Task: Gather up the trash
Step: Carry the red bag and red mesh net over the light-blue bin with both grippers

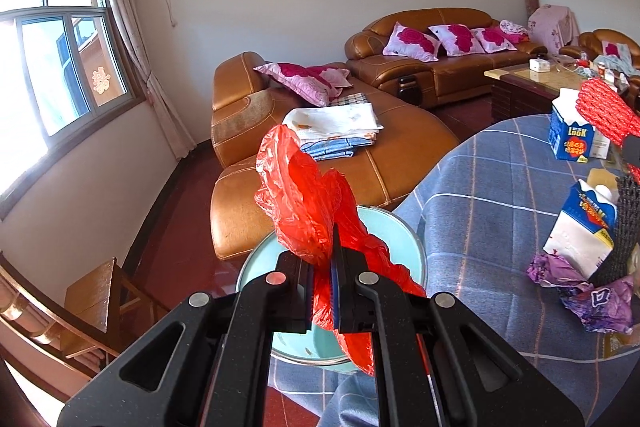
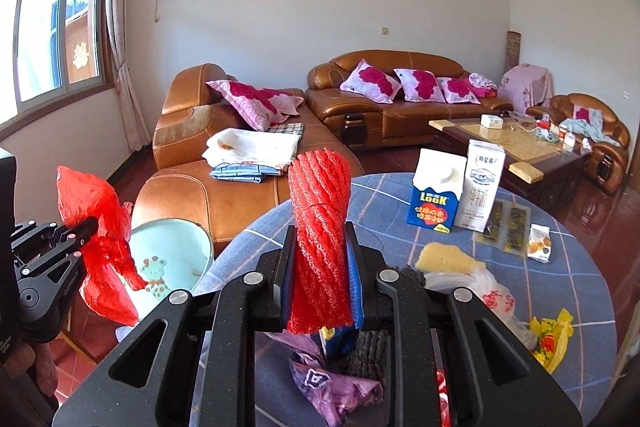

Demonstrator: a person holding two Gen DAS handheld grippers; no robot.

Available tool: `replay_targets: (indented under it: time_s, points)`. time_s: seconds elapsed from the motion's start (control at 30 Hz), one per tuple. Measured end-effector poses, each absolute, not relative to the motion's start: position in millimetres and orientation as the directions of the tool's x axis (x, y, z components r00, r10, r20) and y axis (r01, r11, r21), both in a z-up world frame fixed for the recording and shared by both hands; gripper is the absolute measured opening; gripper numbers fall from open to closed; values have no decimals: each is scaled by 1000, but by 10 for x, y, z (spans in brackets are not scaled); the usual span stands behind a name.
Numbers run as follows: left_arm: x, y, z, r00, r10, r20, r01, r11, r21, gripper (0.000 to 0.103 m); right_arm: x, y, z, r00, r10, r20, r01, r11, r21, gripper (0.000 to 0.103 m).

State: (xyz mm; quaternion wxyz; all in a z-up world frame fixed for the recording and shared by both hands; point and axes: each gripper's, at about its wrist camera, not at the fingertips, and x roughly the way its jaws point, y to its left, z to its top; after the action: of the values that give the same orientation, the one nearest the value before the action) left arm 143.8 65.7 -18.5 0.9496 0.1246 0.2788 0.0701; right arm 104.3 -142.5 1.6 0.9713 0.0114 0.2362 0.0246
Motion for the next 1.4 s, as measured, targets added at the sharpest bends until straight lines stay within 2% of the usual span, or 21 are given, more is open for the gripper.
replay_targets:
  time_s: [0.5,1.4]
  points:
    - [1751,1068,-360,767,323,-555,-162,934,320,6,1765,-906,-187,860,156,-486,-164,986,26,23]
    - [1901,1370,-450,722,357,-592,-228,932,283,7,2067,-95,-778,735,271,-622,-407,910,-84,23]
